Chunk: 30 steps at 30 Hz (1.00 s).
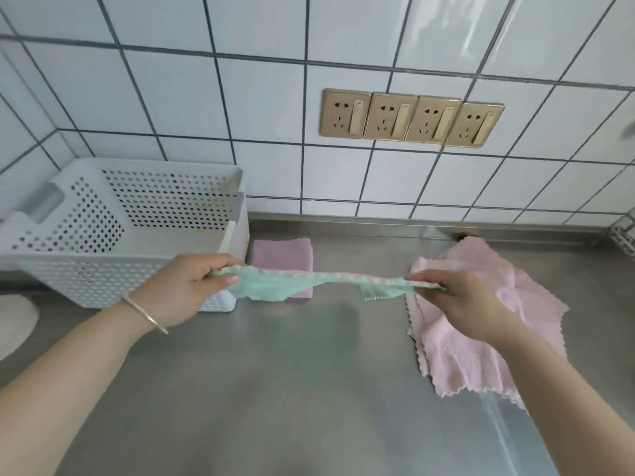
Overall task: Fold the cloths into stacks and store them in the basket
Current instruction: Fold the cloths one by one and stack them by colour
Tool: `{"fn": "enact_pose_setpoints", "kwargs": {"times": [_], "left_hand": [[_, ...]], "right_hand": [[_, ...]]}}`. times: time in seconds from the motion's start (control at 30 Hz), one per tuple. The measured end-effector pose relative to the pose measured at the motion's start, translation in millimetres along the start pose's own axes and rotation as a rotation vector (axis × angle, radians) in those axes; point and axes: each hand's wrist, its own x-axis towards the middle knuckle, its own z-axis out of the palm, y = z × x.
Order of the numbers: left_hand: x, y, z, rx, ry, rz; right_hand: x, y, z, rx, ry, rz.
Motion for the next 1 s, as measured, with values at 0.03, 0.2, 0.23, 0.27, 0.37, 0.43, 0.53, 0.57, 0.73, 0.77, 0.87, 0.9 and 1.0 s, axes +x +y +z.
{"fn": "enact_pose_setpoints", "kwargs": {"times": [0.03, 0.2, 0.23, 0.27, 0.37, 0.43, 0.53, 0.57, 0.73, 0.77, 0.87, 0.9, 1.0], "left_hand": [[-12, -13, 6, 0.039, -0.076, -0.036], [-60, -74, 57, 0.092, -0.440, -0.216], [-69, -82, 67, 0.084, -0.502, -0.242], [-77, -90, 76, 0.083, -0.553, -0.262], [-92, -108, 93, 0.090, -0.622, -0.333], [-97, -117, 102, 0.102, -0.656, -0.381], [-102, -136, 113, 0.122, -0.725, -0.423], [-101, -140, 114, 0.108, -0.735, -0.437], [-86, -138, 117, -0.162, -0.534, -0.616], [-83, -137, 119, -0.248, -0.476, -0.660], [-74, -142, 121, -0.437, -0.266, -0.761], [-71, -143, 123, -0.466, -0.217, -0.775], [-60, -145, 129, -0.486, -0.158, -0.792]], "right_hand": [[-5, 9, 10, -0.018, -0.086, 0.044], [-33, 60, 85, -0.135, -0.476, 0.266], [-39, 67, 100, -0.148, -0.524, 0.295], [-46, 71, 113, -0.151, -0.563, 0.333], [-60, 86, 140, -0.145, -0.630, 0.377], [-67, 91, 148, -0.159, -0.660, 0.390], [-71, 98, 152, -0.169, -0.679, 0.427], [-71, 99, 151, -0.154, -0.677, 0.434], [-54, 101, 150, -0.124, -0.606, 0.461], [-48, 102, 150, -0.084, -0.559, 0.469], [-33, 101, 150, 0.129, -0.334, 0.497], [-28, 100, 150, 0.191, -0.275, 0.512], [-13, 101, 160, 0.244, -0.229, 0.535]]}}
